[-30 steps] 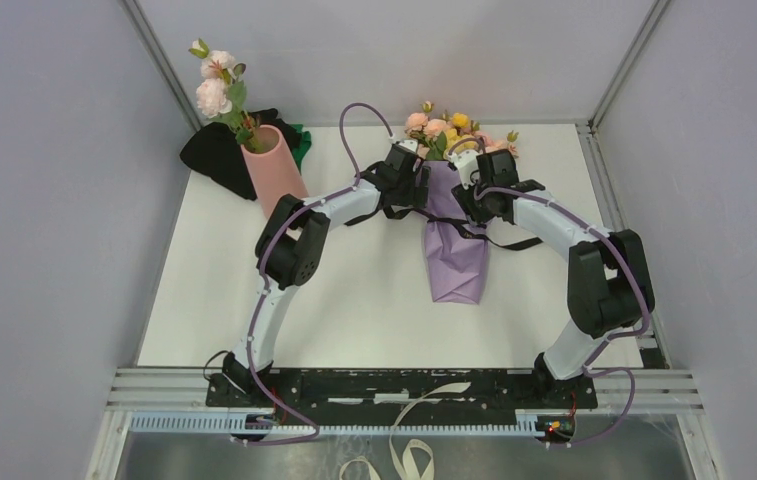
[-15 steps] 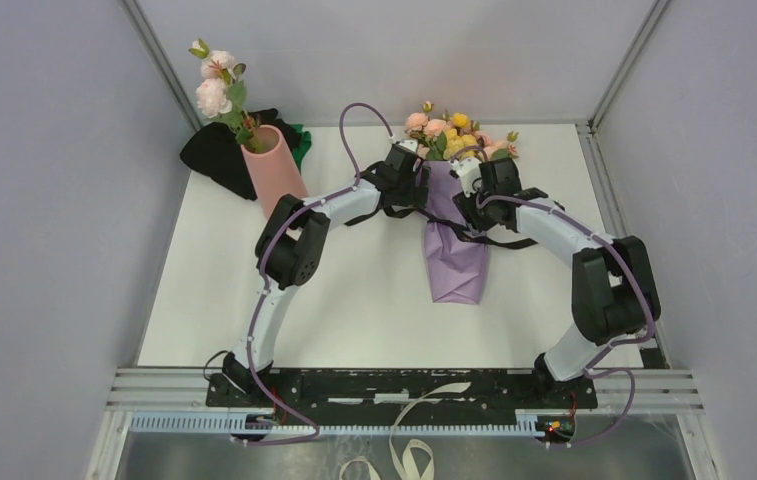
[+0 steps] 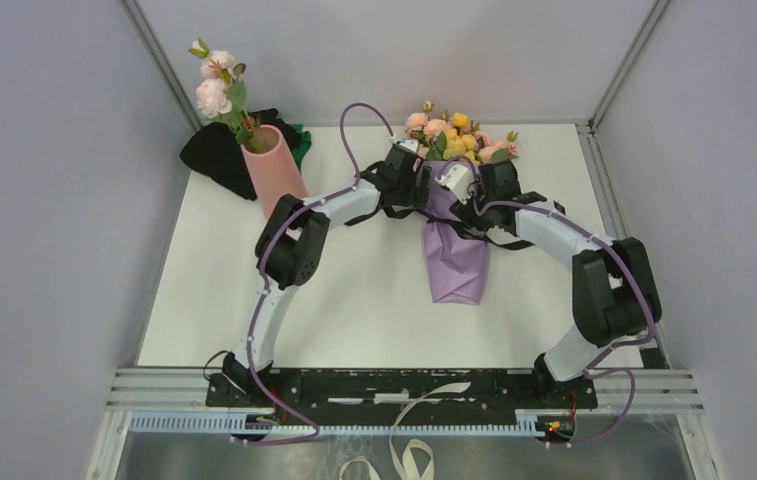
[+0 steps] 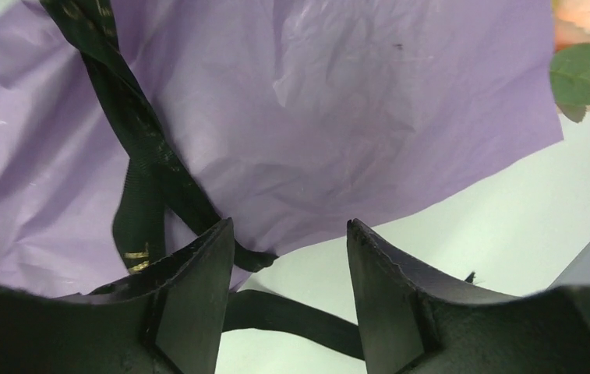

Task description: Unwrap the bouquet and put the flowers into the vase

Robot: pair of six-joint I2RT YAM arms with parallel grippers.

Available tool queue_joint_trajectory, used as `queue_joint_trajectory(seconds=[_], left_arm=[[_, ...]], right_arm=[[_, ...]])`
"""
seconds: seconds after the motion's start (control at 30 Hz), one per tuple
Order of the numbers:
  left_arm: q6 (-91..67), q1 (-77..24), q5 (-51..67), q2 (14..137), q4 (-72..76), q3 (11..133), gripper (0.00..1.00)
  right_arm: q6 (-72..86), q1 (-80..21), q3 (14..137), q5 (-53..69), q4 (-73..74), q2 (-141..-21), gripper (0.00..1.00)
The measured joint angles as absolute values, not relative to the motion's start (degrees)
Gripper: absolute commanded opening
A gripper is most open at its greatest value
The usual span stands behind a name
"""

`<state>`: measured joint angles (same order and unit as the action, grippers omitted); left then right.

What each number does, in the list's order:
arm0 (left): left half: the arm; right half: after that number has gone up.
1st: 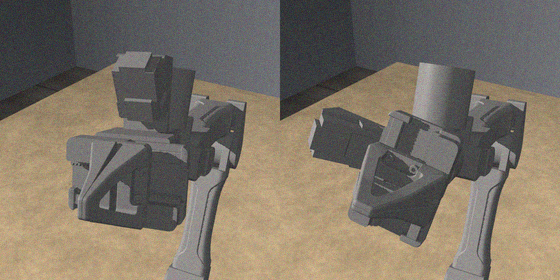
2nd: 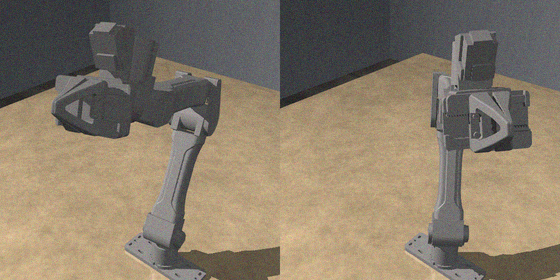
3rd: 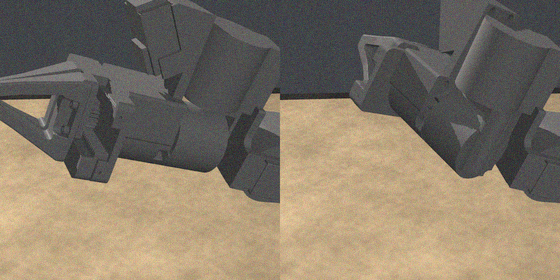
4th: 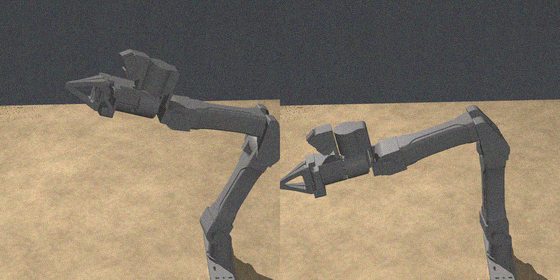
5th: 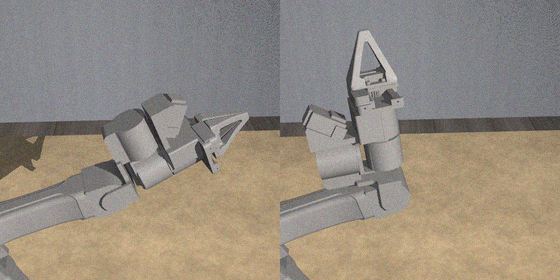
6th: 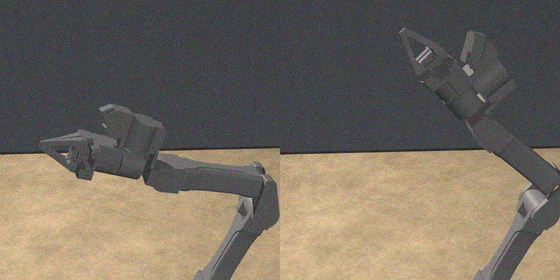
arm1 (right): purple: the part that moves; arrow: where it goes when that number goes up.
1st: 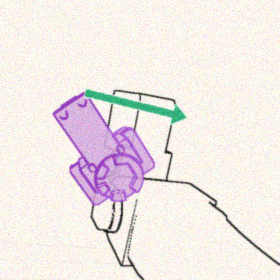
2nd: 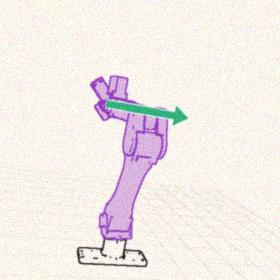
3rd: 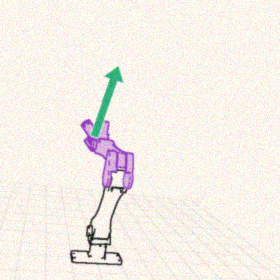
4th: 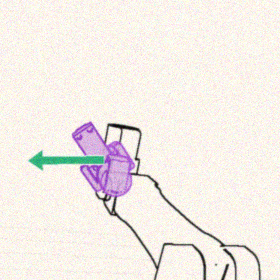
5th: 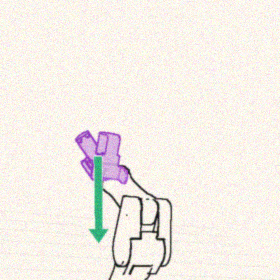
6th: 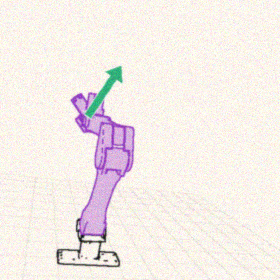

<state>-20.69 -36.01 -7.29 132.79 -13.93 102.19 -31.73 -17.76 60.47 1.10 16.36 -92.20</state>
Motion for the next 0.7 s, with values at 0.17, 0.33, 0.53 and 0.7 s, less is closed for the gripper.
queue_joint_trajectory(seconds=[0.17, 0.33, 0.53, 0.7], left_arm=[[-20.3, -35.9, -7.3, 132.8, -13.9, 102.2, 0.94], [-20.3, -35.7, -6.9, 132.8, -13.8, 102.2, 0.94], [-20.3, -35.4, -6.2, 132.8, -13.6, 102.2, 0.94], [-20.3, -35.3, -5.8, 132.8, -13.5, 102.2, 0.94]], right_arm=[[-36.3, -16.8, 60.5, 0.3, 16.4, -95.6, 0.56], [-37.2, -16.2, 60.5, 0.8, 16.3, -96.4, 0.57], [-36.9, -16.2, 60.6, 0.8, 15.5, -94.9, 0.57], [-36.9, -16.2, 60.7, 1.1, 14.2, -90.3, 0.55]])
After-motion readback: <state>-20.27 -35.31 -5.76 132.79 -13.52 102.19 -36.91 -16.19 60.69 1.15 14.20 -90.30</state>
